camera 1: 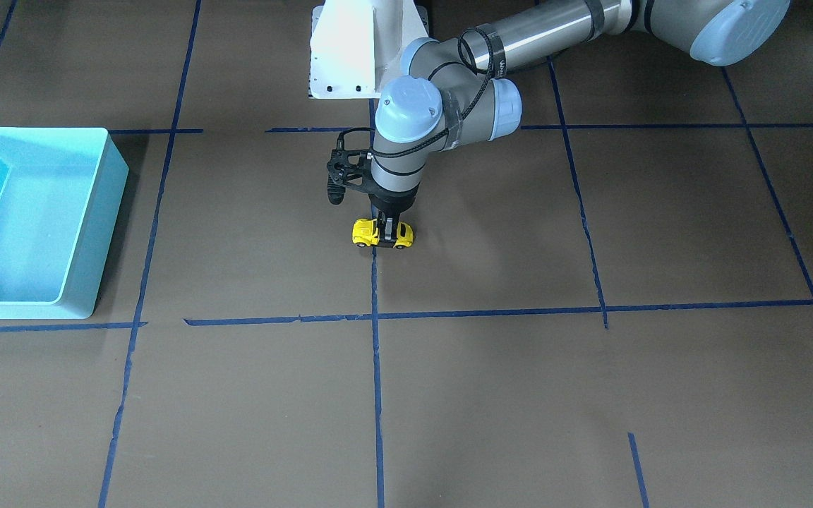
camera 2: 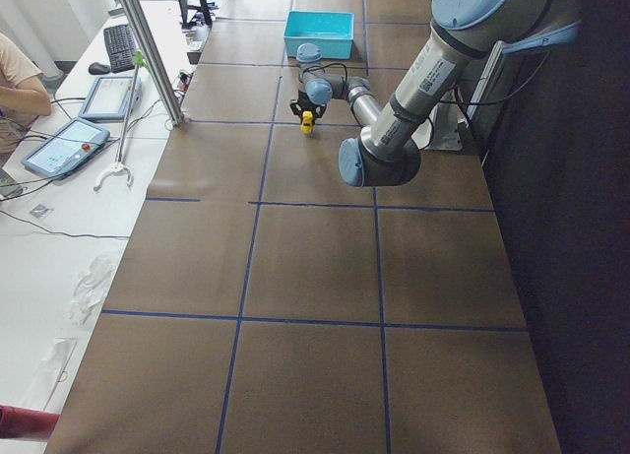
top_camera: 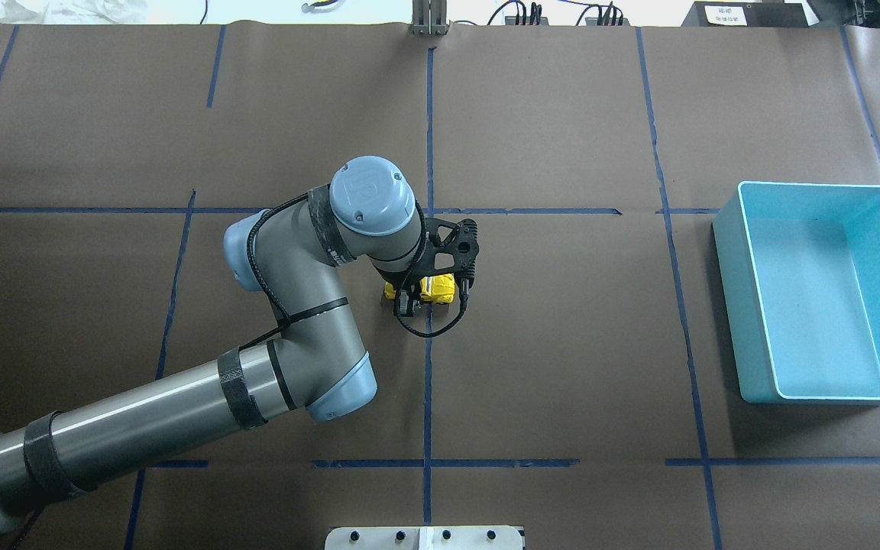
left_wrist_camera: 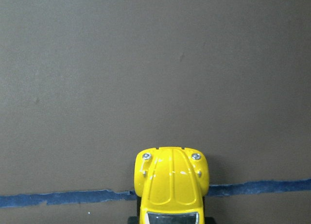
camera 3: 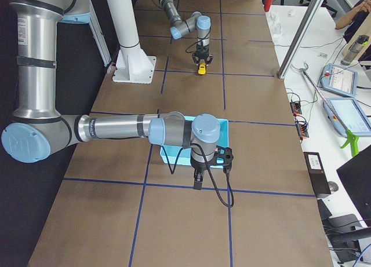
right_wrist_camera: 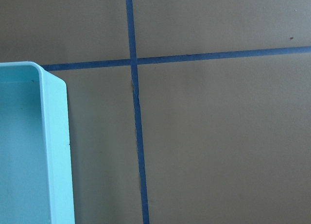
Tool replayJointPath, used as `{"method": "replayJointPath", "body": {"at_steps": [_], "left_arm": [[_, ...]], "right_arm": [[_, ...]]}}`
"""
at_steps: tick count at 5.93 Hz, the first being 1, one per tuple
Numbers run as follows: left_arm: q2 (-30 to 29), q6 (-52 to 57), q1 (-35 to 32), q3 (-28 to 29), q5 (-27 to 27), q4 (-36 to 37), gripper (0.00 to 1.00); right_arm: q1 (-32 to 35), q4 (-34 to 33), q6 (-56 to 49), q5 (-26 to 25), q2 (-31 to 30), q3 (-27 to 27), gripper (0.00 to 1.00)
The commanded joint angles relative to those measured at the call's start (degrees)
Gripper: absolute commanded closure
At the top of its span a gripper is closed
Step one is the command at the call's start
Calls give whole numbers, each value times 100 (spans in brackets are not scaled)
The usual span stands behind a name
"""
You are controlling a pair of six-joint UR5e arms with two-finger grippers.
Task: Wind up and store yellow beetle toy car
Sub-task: 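Press the yellow car against the table with the left gripper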
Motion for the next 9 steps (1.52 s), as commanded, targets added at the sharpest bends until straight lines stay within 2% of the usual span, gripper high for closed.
{"method": "replayJointPath", "body": {"at_steps": [1, 9], "left_arm": [[16, 9, -16, 37, -9, -64, 94], [157, 18, -103, -24, -35, -37, 94]], "right_arm": [[-6, 1, 8, -10, 3, -20, 0], [73, -35, 52, 25, -59, 6, 0]]}}
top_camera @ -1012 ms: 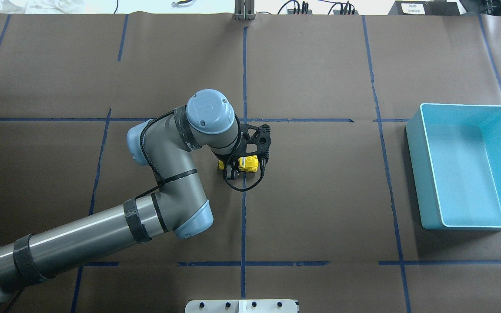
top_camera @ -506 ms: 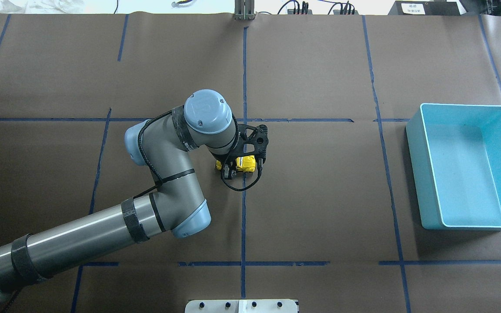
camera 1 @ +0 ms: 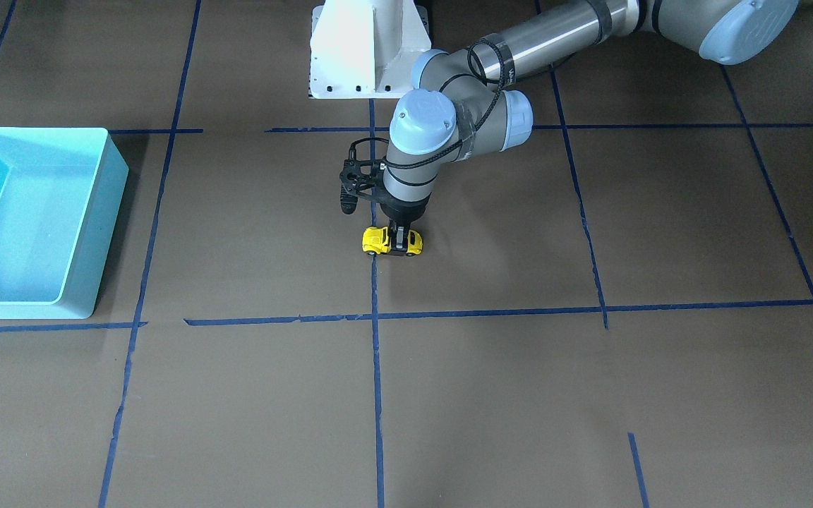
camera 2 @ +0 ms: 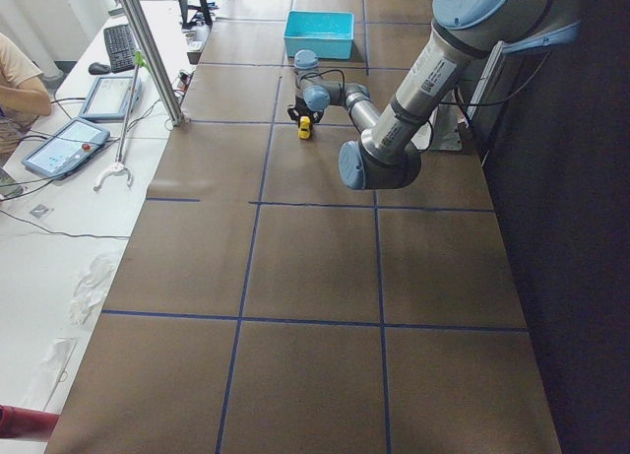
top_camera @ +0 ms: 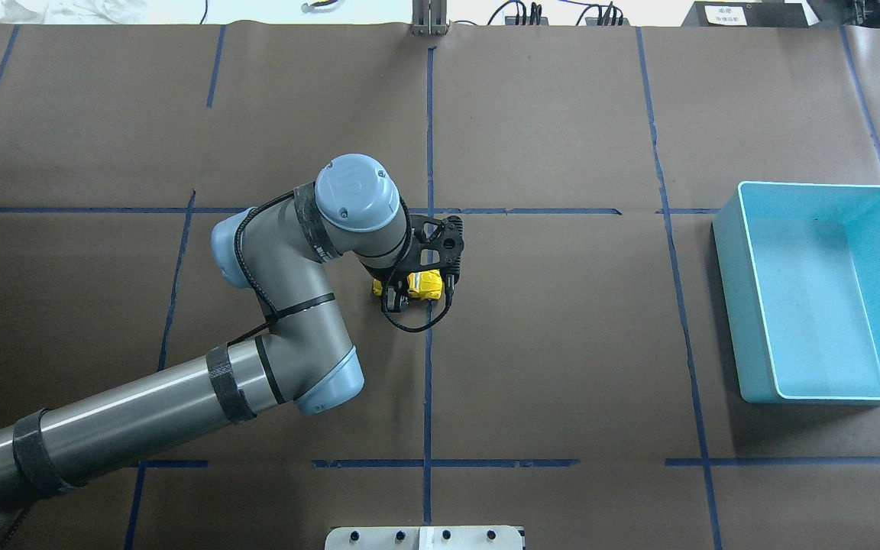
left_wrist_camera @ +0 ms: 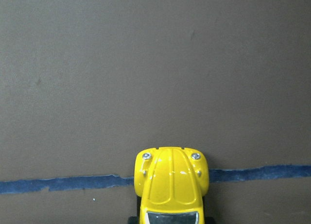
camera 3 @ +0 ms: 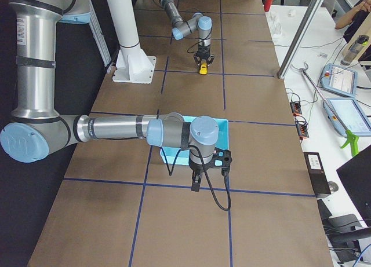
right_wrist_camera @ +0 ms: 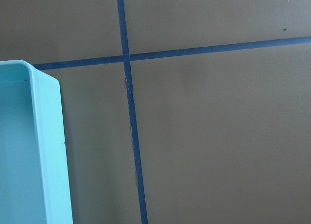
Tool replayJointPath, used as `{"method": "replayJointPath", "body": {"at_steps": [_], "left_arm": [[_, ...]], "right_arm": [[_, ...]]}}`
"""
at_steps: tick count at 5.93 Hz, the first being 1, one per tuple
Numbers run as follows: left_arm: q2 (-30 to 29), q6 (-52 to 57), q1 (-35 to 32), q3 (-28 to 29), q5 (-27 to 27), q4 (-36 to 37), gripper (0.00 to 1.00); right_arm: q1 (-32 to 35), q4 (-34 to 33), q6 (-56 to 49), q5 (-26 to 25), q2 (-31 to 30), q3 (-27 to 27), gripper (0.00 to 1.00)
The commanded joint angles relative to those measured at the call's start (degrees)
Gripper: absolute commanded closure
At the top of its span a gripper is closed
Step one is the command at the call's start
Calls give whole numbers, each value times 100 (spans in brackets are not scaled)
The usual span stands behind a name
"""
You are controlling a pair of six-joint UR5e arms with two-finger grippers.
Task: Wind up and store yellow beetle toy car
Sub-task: 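Press the yellow car against the table with the left gripper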
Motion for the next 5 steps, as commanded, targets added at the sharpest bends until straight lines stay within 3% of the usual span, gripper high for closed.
{"method": "replayJointPath", "body": {"at_steps": [1, 5], "left_arm": [[33, 0, -52, -11, -10, 9, 94], [234, 9, -88, -159, -28, 9, 94]], "right_arm": [[83, -5, -6, 48, -12, 11, 0], [84, 30, -6, 5, -12, -7, 0]]}}
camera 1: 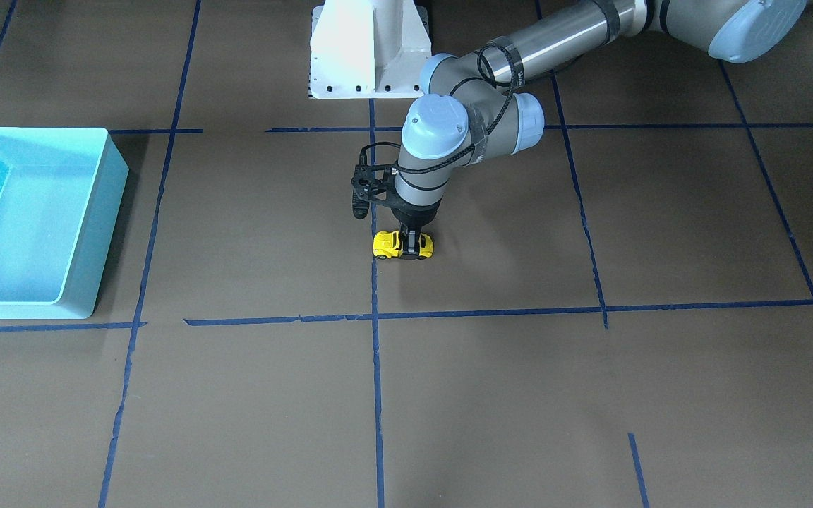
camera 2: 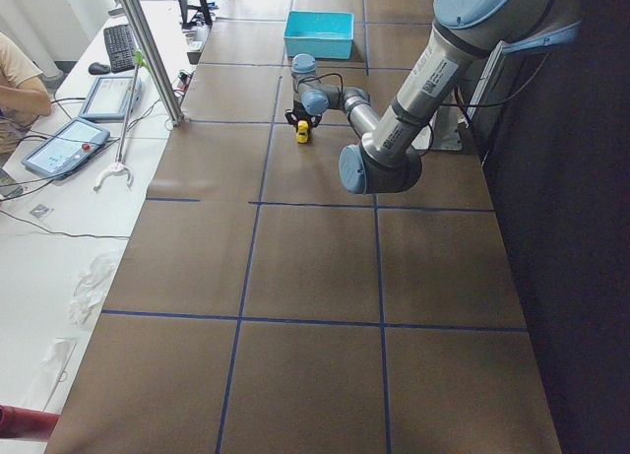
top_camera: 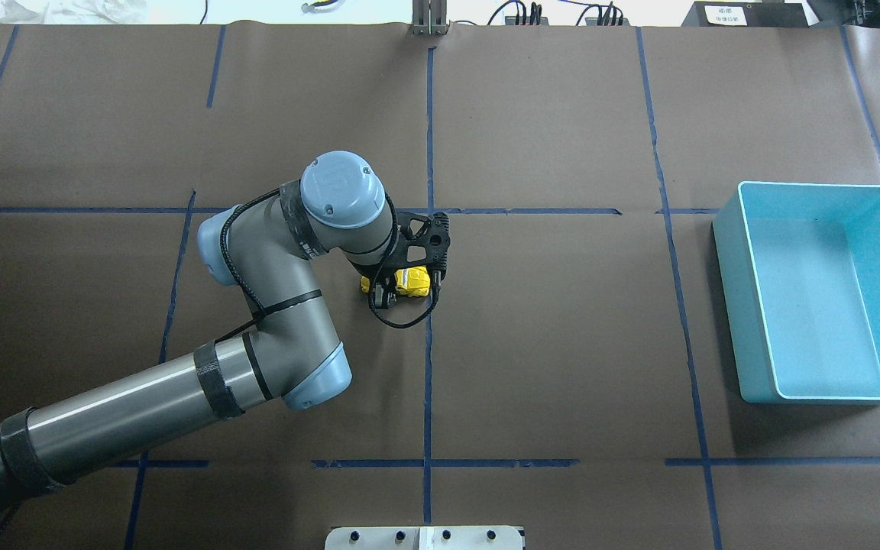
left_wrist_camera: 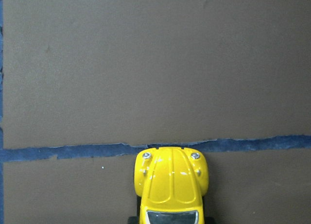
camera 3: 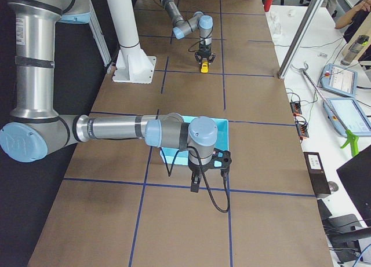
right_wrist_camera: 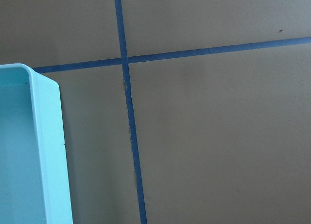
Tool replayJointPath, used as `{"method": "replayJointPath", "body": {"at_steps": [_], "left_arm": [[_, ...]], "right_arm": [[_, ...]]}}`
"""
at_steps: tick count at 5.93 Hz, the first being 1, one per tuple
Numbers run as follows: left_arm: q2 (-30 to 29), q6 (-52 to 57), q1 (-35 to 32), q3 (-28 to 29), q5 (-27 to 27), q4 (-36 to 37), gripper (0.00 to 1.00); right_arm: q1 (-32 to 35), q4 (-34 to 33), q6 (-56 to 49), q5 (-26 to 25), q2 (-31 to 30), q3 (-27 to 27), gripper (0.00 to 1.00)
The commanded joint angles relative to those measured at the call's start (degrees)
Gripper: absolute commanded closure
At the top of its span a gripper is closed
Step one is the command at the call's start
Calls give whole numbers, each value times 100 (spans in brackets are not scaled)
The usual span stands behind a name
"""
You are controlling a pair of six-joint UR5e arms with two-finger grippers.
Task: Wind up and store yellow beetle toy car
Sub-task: 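Press the yellow car against the table with the left gripper, then drag the pressed car backward, away from the bin, with the left gripper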
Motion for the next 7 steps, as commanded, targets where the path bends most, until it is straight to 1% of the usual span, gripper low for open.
{"method": "replayJointPath", "body": {"at_steps": [1, 4, 6, 7], "left_arm": [[139, 2, -26, -139, -7, 3, 94], [254, 2, -35, -254, -7, -5, 94], [342, 20, -148, -298, -173, -5, 94], [412, 89, -149, -324, -174, -5, 94]], "right_arm": [[18, 10, 0, -5, -4, 9, 0], [71, 10, 9, -22, -4, 9, 0], [184, 10, 9, -5, -4, 35, 0], [255, 10, 0, 22, -118, 97, 0]]}}
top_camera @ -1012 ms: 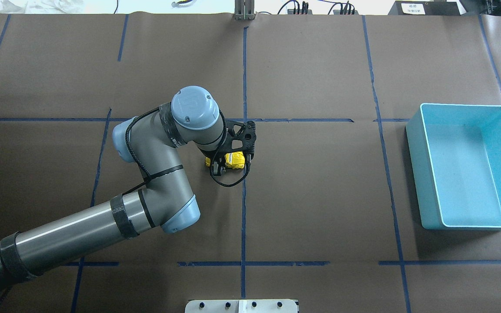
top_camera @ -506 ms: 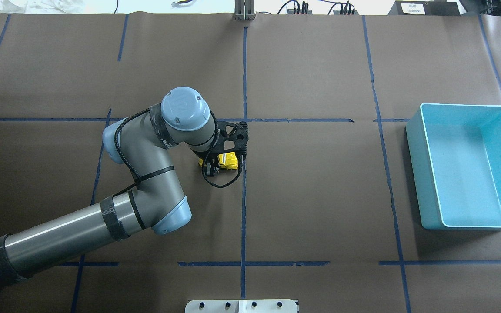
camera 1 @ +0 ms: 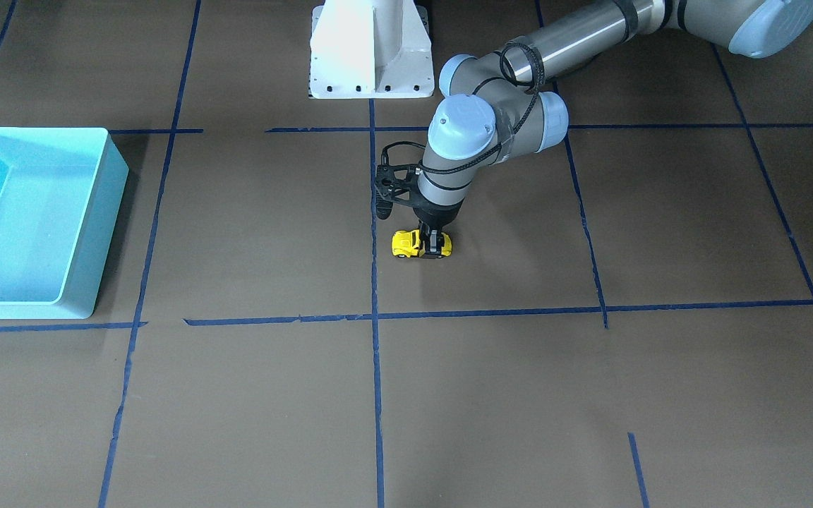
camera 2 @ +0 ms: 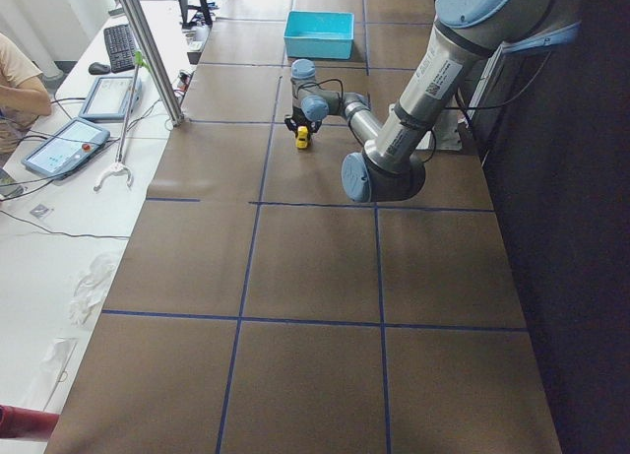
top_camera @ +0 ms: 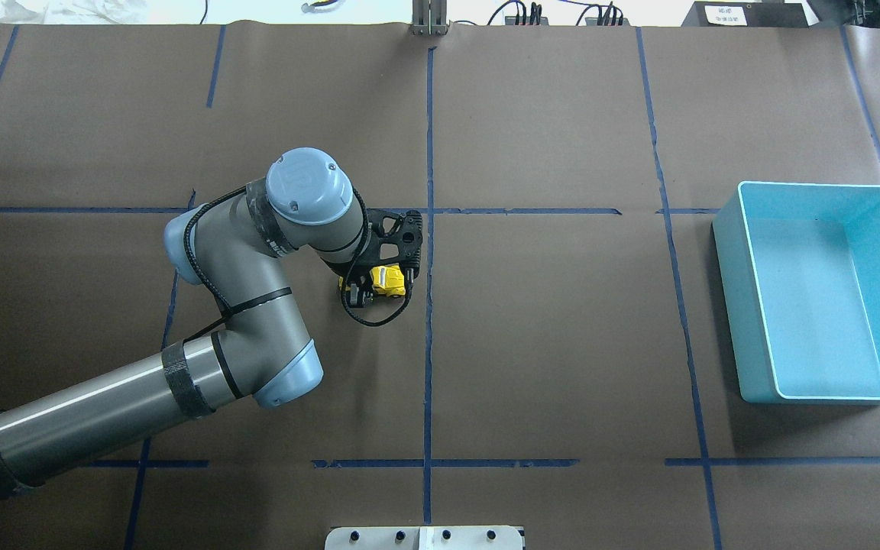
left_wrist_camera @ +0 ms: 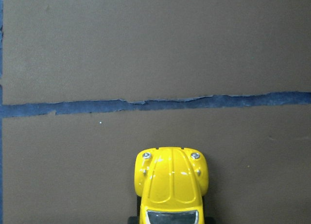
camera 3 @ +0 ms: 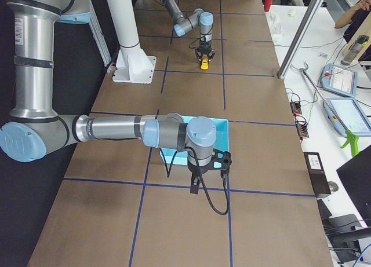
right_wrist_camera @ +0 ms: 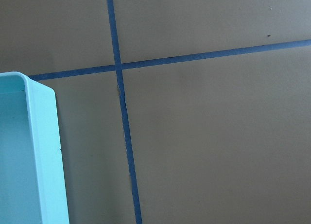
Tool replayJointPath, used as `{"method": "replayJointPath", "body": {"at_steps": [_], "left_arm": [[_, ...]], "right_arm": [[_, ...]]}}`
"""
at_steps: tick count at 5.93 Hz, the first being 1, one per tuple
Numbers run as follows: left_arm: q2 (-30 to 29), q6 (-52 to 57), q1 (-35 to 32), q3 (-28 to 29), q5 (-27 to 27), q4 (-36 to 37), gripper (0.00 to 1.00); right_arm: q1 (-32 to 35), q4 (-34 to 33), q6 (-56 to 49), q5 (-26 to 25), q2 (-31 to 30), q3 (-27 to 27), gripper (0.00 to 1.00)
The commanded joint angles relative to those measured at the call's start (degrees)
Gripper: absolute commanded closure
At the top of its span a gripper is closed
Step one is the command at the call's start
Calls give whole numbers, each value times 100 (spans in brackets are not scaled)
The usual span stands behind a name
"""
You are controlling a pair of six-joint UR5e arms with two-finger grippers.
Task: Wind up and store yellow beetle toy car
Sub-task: 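Drag the pressed car backward, away from the bin, with the left gripper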
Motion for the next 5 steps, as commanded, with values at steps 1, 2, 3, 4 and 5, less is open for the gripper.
{"method": "replayJointPath", "body": {"at_steps": [1, 2, 3, 4, 5], "left_arm": [[148, 56, -26, -91, -34, -1, 94], [183, 56, -26, -136, -35, -1, 94], [236, 56, -26, -171, -35, -1, 94], [297, 56, -26, -215, -35, -10, 94], [324, 56, -26, -233, -35, -10, 94]], "right_arm": [[67, 9, -6, 12, -73, 55, 0], [58, 9, -6, 3, -73, 29, 0], [58, 9, -6, -5, -73, 3, 0], [58, 9, -32, -5, -73, 11, 0], [58, 9, -32, -14, -73, 29, 0]]}}
